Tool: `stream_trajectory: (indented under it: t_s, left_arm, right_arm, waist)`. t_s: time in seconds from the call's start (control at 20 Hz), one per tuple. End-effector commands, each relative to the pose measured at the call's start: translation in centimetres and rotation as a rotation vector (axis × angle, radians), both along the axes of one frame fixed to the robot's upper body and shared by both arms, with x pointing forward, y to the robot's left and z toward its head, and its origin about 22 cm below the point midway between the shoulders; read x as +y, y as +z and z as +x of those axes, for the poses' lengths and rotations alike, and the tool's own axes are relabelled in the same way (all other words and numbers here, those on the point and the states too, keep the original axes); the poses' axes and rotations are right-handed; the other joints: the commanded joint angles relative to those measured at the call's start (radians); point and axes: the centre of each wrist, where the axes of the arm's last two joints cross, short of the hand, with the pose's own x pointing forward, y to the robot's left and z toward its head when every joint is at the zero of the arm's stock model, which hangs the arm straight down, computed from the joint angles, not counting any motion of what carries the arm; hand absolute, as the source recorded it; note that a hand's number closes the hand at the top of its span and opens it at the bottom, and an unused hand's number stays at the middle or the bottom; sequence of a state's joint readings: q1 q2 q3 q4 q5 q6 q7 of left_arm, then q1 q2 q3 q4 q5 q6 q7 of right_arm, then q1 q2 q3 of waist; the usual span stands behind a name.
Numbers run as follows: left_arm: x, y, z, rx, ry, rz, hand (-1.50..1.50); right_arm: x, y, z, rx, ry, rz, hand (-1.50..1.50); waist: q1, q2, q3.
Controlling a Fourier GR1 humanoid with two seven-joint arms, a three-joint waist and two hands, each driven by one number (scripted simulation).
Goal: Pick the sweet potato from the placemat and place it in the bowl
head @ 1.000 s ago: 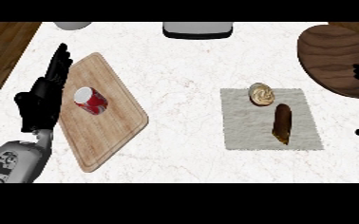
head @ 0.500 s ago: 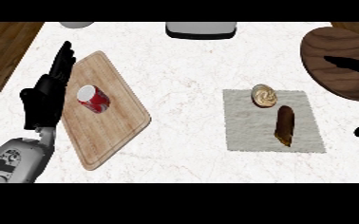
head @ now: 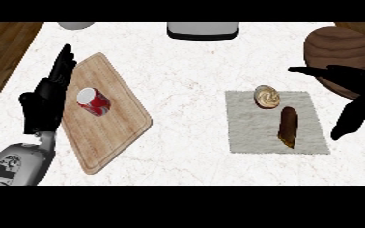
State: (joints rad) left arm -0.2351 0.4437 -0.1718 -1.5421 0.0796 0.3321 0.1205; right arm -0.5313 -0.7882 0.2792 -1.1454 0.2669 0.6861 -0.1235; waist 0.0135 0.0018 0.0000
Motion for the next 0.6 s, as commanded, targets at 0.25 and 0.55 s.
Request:
stream_trajectory:
  t_s: [0.25,0.55]
  left_arm:
    - [-0.5,1.2,-0.1,-0.003,-0.001,-0.003,0.0]
    - [1.1,1.7,-0.2,0.007,0.007,0.01,0.0]
  right_arm:
    - [4.7,-5.0,-0.2,0.138,0.05,-0.211,-1.5]
    - [4.0,-6.0,-1.2,0.152,0.019,-0.296,-1.5]
  waist:
    - [-0.006,-0.002,0.0]
    - [-0.012,-0.003,0.0]
